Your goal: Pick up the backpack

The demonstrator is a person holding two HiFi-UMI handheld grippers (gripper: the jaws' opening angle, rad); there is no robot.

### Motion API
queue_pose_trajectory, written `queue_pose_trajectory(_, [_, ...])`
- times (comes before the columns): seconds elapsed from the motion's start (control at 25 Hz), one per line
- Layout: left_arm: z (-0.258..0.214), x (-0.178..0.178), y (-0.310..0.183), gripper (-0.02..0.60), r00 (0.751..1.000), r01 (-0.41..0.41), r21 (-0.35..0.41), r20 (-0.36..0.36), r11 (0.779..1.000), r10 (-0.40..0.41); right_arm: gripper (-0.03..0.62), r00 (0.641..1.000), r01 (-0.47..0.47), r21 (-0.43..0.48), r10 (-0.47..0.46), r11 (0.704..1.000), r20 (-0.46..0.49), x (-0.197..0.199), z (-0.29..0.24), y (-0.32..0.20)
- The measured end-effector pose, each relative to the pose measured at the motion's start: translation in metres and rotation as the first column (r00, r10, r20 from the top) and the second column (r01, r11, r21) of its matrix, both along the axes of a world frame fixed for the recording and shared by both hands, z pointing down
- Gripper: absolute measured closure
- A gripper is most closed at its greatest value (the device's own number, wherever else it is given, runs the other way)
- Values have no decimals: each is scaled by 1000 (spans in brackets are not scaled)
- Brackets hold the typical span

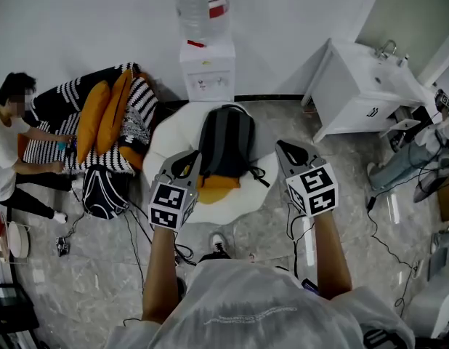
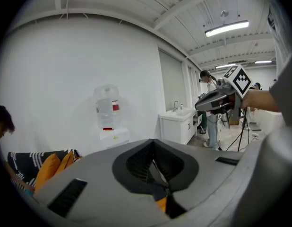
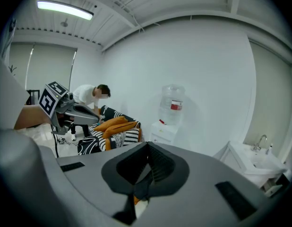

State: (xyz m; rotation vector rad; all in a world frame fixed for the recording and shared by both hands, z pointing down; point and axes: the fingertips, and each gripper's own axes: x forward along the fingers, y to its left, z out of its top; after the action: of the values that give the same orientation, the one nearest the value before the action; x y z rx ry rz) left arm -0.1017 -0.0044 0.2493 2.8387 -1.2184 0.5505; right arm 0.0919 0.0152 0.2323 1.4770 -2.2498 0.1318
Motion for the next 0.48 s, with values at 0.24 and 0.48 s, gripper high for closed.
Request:
queue_pose_trajectory(0.24, [14,-12,-32,577,1000,-25,-26,-5,999,25,592,1000,-27,-17,26,1000,-7,-13,12,-26])
queue_pose_trajectory(0.48, [26,-26,-57,577,999,-31,-49,-13,998,31,592,1000,-3,-12,3,1000,8,-32,20,-43])
